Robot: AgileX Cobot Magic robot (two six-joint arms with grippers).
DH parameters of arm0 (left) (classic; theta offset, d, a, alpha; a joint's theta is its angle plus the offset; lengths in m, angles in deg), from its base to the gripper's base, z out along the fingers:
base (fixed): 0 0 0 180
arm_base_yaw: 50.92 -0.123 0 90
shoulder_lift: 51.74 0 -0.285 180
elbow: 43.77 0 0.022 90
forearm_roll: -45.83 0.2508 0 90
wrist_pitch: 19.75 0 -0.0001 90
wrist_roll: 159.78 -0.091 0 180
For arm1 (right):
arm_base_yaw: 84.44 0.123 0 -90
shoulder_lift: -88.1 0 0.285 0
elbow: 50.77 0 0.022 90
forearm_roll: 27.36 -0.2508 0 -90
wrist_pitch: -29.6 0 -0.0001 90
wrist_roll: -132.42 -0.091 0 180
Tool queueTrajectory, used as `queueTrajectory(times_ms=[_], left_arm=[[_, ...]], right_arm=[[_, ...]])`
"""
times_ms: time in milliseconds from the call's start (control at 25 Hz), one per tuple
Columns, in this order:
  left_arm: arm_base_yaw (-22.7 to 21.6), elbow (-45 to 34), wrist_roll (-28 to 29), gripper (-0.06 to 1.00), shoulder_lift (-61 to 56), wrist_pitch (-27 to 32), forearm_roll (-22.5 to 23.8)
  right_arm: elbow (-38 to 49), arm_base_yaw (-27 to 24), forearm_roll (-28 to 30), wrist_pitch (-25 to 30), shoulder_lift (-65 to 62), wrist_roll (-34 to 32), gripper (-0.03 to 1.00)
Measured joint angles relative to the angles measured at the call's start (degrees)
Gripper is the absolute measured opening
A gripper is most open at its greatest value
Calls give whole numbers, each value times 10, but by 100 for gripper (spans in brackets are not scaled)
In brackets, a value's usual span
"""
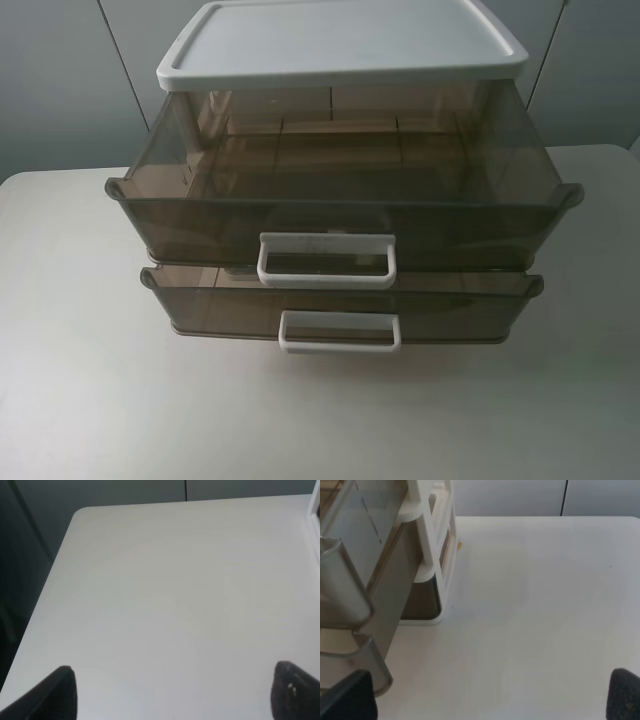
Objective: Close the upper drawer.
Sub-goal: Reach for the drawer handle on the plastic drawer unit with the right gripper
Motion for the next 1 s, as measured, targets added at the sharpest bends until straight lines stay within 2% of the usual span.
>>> queueTrajectory(times_ms=[680, 840, 1000], left_arm=[[0, 0, 0, 74, 0, 0, 0], [0, 0, 0, 74, 0, 0, 0], [0, 0, 0, 74, 0, 0, 0]], right_arm=[[-8, 0, -9, -1, 0, 3, 70], [-44, 6, 24, 0, 27, 5, 70], [-87, 53, 84, 7, 135, -4, 70]])
